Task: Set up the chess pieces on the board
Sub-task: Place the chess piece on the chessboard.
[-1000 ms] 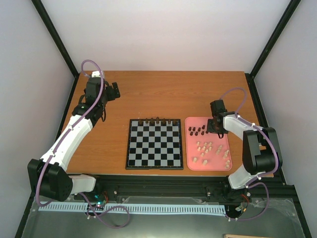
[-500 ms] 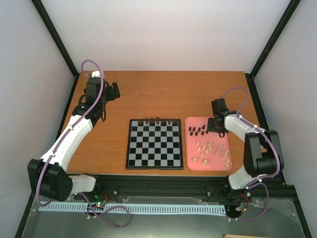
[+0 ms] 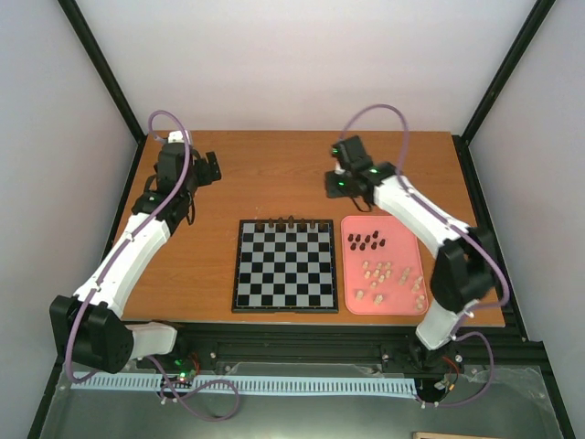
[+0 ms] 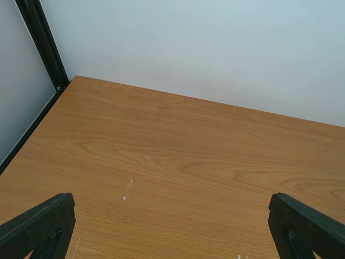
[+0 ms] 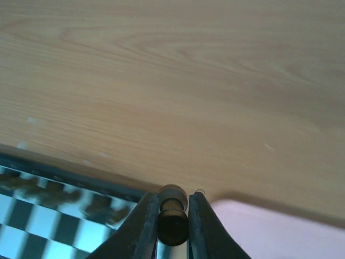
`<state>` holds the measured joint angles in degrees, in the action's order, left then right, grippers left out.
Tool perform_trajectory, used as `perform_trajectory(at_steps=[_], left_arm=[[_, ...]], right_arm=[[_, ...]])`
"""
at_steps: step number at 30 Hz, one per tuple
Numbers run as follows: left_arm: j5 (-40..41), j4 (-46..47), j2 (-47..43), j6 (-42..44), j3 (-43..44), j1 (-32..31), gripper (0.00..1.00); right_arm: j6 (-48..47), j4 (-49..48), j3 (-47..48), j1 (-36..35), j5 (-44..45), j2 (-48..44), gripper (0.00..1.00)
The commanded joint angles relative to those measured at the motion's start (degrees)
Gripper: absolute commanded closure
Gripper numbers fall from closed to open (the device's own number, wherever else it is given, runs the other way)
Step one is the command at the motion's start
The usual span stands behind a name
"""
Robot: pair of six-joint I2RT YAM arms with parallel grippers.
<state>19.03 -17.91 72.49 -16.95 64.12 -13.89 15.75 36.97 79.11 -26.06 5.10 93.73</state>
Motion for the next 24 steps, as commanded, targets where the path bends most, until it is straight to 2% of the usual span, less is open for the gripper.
perform_trajectory(at_steps=[1, 8, 16, 24], left_arm=[[0.23, 0.01, -2.83, 0.19, 1.52, -0.17, 0.0], [0.74, -0.42, -5.47, 0.08, 1.15, -0.17, 0.0], [1.25, -0.6, -5.89, 0.18, 1.03, -0.17, 0.0], [1.16, -0.04, -6.28, 0.22, 0.64, -0.17, 0.0]], right_arm=[[-1.13, 2.81, 12.01, -8.11, -2.04, 11.02, 0.97], [-4.85, 5.36, 29.92, -16.15, -7.13, 26.08, 0.97], [-8.1, 12.18, 47.84, -20.66, -10.96, 40.33, 0.97], [-10.3, 13.63, 51.61, -22.92, -13.17, 44.78, 0.97]])
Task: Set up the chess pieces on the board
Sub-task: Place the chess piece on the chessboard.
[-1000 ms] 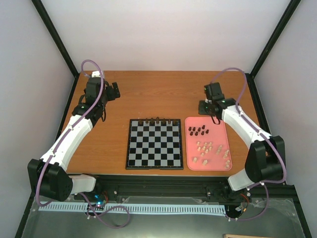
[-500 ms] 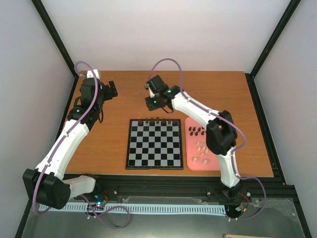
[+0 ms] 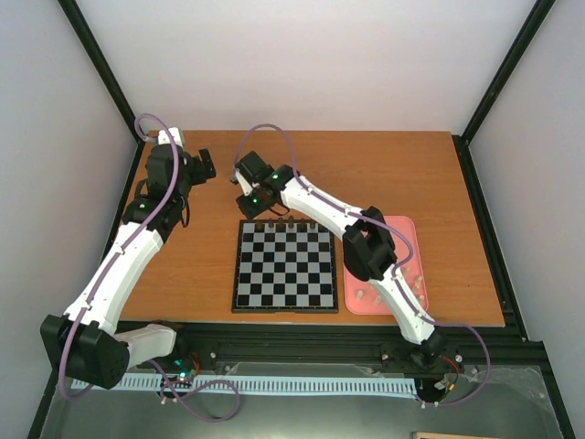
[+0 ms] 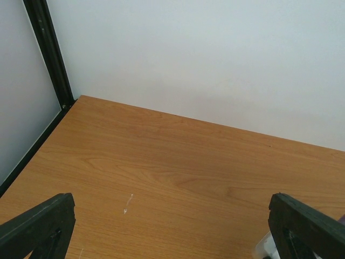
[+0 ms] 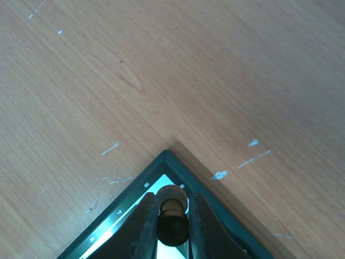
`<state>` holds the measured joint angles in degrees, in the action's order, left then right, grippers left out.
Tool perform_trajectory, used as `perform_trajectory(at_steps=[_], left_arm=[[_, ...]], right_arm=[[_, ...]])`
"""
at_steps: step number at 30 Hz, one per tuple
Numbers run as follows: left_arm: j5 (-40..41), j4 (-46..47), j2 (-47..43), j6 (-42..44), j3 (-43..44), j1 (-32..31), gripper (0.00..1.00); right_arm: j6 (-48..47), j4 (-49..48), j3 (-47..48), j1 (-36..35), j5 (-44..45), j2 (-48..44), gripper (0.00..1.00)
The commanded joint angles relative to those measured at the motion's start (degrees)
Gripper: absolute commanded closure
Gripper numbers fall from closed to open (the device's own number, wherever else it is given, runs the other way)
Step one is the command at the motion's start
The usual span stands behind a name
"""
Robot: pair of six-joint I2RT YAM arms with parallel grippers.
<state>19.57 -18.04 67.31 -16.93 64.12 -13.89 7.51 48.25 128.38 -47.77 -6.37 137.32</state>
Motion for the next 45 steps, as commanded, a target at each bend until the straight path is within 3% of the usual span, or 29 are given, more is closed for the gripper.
perform_trajectory(at_steps=[1, 28, 38, 45], left_arm=[[0.62, 0.07, -1.07, 0.21, 0.59, -0.17, 0.0], [1.28, 0.56, 0.33, 0.41, 0.57, -0.16, 0.0], [1.5, 0.61, 0.94, 0.49, 0.75, -0.15, 0.0], [1.87, 0.55, 0.78, 0.75, 0.91, -0.17, 0.0]], right_arm=[[-2.25, 2.6, 2.34, -1.53, -1.71, 1.46, 0.97], [-4.48, 4.08, 2.68, -2.33, -0.58, 5.68, 0.95], [-5.53, 4.0, 2.67, -2.32, -0.61, 4.45, 0.81], [-6.45, 3.92, 2.68, -2.37, 0.36, 2.38, 0.77]])
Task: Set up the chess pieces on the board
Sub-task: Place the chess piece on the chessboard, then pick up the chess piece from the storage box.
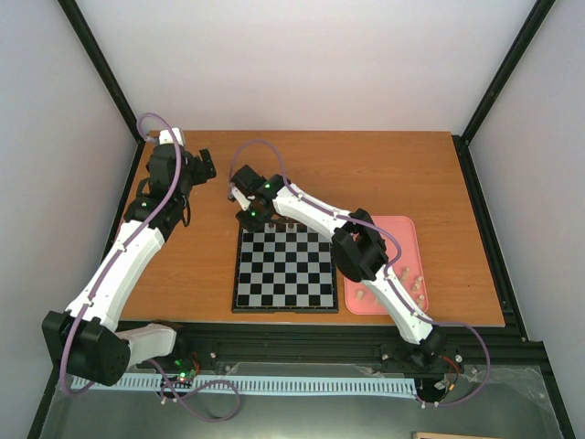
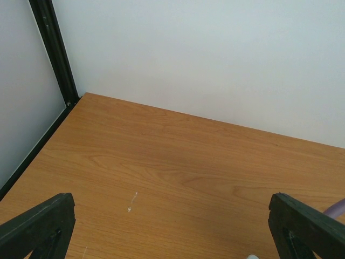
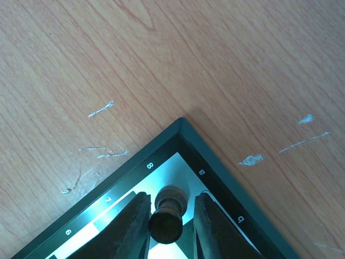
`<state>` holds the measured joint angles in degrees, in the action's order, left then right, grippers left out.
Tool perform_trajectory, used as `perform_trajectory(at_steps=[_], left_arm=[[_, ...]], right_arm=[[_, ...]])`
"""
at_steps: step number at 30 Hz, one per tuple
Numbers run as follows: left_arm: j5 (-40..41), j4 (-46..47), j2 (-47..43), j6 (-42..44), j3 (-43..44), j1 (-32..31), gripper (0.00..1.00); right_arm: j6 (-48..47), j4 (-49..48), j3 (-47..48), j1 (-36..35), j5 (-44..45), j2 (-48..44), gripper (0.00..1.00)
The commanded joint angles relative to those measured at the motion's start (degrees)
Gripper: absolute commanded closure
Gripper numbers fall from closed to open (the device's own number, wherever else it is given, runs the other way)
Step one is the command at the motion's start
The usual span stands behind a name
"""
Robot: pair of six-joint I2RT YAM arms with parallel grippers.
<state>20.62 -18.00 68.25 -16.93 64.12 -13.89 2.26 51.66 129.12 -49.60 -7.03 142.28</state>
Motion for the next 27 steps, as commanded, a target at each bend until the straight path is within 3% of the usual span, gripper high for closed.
perform_trajectory(at_steps=[1, 11, 18, 22, 24, 27], left_arm=[[0.87, 0.47, -0.14, 0.75, 0.84, -0.15, 0.0], [1.35, 0.23, -1.1, 1.03, 0.86, -0.17, 0.0], [1.6, 0.11, -1.1, 1.14, 0.88, -0.17, 0.0], [1.86, 0.15, -1.27, 1.11, 0.93, -0.17, 0.0], [1.89, 0.15, -1.19, 1.13, 0.93, -0.17, 0.0], [1.99, 0.13, -1.04, 1.19, 0.92, -0.13, 0.0]], right_arm=[[-1.43, 0.42, 1.95, -0.58, 0.83, -2.91, 0.77], [-2.86, -1.21, 2.06, -1.96, 1.62, -6.12, 0.76], [-2.35, -1.56, 0.72, -2.03, 8.66, -8.9, 0.76], [-1.34, -2.72, -3.16, -1.33, 16.58, -13.14, 0.67], [0.05, -4.29, -8.1, -0.27, 19.89, -16.27, 0.57], [3.01, -6.55, -16.53, 2.41, 23.0, -21.89, 0.55]])
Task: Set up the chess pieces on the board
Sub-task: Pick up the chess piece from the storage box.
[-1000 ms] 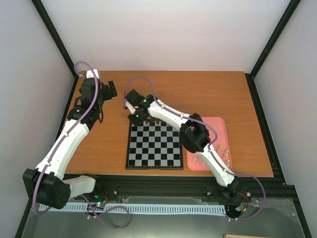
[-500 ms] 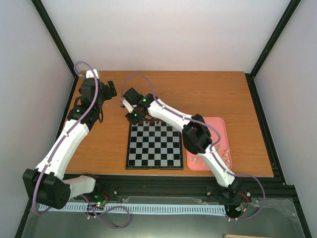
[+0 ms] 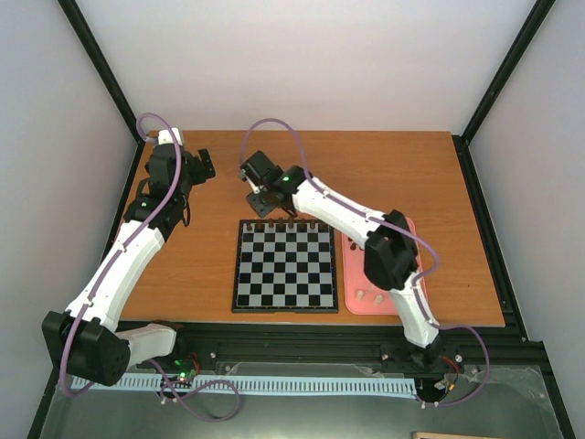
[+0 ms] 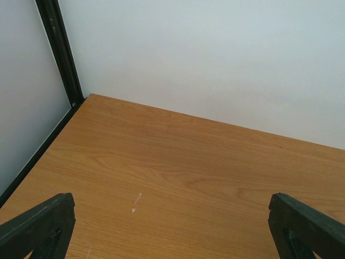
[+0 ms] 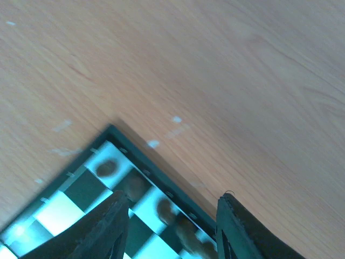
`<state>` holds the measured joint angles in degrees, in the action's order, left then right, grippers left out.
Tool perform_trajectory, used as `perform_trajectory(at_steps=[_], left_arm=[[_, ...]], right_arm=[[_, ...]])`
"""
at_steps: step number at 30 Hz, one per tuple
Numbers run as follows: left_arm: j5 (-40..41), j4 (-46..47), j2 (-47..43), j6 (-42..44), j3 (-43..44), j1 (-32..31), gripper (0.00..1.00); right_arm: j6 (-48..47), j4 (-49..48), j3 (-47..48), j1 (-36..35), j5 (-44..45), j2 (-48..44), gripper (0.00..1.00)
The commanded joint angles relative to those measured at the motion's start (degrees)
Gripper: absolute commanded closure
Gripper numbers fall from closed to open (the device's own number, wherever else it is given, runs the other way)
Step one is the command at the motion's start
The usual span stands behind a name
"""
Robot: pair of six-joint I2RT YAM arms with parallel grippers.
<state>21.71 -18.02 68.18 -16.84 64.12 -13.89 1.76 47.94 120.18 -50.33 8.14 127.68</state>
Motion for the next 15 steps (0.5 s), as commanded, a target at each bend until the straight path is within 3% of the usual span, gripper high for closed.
perform_trajectory(at_steps=[1, 10, 15], left_arm=[[0.83, 0.16, -0.91, 1.11, 0.91, -0.17, 0.0], [-0.55, 0.37, 0.65, 0.96, 1.56, -0.17, 0.0], [-1.15, 0.85, 1.54, 0.59, 1.2, -0.17, 0.0]], right_arm=[[4.67, -3.34, -10.1, 4.31, 8.43, -9.14, 0.55], [13.78, -8.19, -41.55, 16.11, 12.98, -31.66, 0.53], [14.57, -9.8, -53.68, 19.55, 11.25, -39.64, 0.54]])
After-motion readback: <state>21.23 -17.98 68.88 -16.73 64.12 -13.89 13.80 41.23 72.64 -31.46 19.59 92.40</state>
